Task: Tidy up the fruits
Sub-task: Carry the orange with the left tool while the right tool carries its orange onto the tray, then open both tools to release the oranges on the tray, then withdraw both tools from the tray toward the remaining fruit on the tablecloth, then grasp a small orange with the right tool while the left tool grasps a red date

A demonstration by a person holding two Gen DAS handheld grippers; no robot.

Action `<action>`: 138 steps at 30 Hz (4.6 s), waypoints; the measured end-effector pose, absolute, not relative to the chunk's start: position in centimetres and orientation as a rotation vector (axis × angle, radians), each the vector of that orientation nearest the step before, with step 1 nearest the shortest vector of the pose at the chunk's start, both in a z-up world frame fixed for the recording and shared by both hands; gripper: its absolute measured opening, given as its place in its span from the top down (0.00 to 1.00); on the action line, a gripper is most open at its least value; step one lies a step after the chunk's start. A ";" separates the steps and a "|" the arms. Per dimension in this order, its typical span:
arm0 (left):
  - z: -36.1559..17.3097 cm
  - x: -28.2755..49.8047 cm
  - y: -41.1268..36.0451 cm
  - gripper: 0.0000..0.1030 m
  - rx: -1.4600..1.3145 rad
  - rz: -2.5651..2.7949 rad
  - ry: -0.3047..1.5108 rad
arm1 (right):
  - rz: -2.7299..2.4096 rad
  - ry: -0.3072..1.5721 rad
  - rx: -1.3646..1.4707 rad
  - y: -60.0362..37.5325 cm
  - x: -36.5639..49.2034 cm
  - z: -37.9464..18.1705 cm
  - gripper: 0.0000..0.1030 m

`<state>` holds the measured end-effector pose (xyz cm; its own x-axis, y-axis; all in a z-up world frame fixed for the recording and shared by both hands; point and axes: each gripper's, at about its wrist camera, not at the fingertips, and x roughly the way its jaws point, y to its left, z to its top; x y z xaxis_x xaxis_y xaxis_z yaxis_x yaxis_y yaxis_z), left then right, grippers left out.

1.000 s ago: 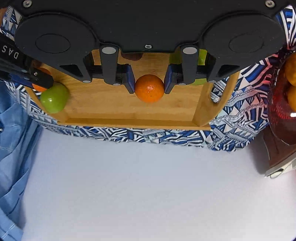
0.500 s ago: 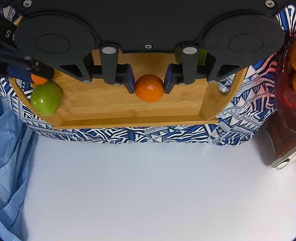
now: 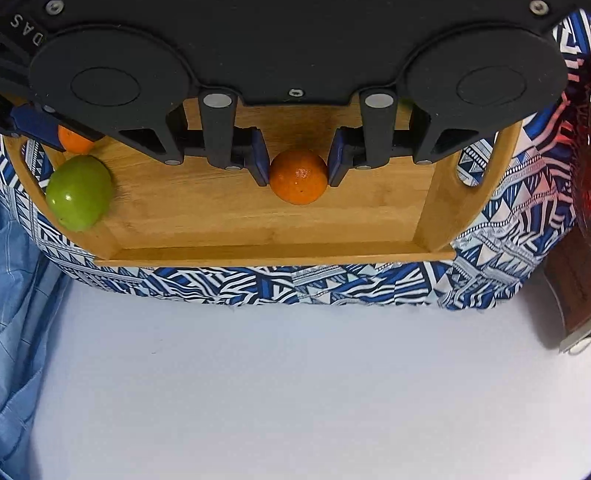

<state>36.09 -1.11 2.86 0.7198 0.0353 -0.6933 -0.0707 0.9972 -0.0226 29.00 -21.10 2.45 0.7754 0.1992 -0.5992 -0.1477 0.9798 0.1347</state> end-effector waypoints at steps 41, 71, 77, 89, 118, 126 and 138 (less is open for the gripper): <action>8.8 25.9 -3.6 0.38 0.049 0.017 0.692 | 0.282 0.567 0.105 -22.7 22.3 7.7 0.28; 14.6 2.5 -11.7 0.30 0.129 -0.060 0.515 | 0.352 0.470 -0.022 -32.2 7.1 10.9 0.19; 16.2 0.2 -13.1 0.25 0.149 -0.081 0.453 | 0.323 0.476 0.004 -34.1 6.3 10.5 0.19; 15.6 -2.1 -13.8 0.22 0.100 -0.071 0.521 | 0.300 0.492 0.015 -35.3 5.7 10.1 0.17; 9.5 -1.6 -15.2 0.20 0.042 -0.083 0.656 | 0.312 0.547 0.006 -36.9 6.3 9.2 0.04; 4.9 1.0 -15.0 0.47 -0.016 -0.075 0.769 | 0.339 0.627 -0.012 -34.4 7.6 6.7 0.10; 2.7 2.8 -16.0 0.52 -0.002 -0.084 0.807 | 0.338 0.740 0.018 -32.5 9.1 4.2 0.29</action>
<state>2.76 -16.02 2.71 0.6883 -0.0756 -0.7215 0.0739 0.9967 -0.0340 9.06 -32.53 4.22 0.6870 0.3084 -0.6580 -0.2955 0.9458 0.1348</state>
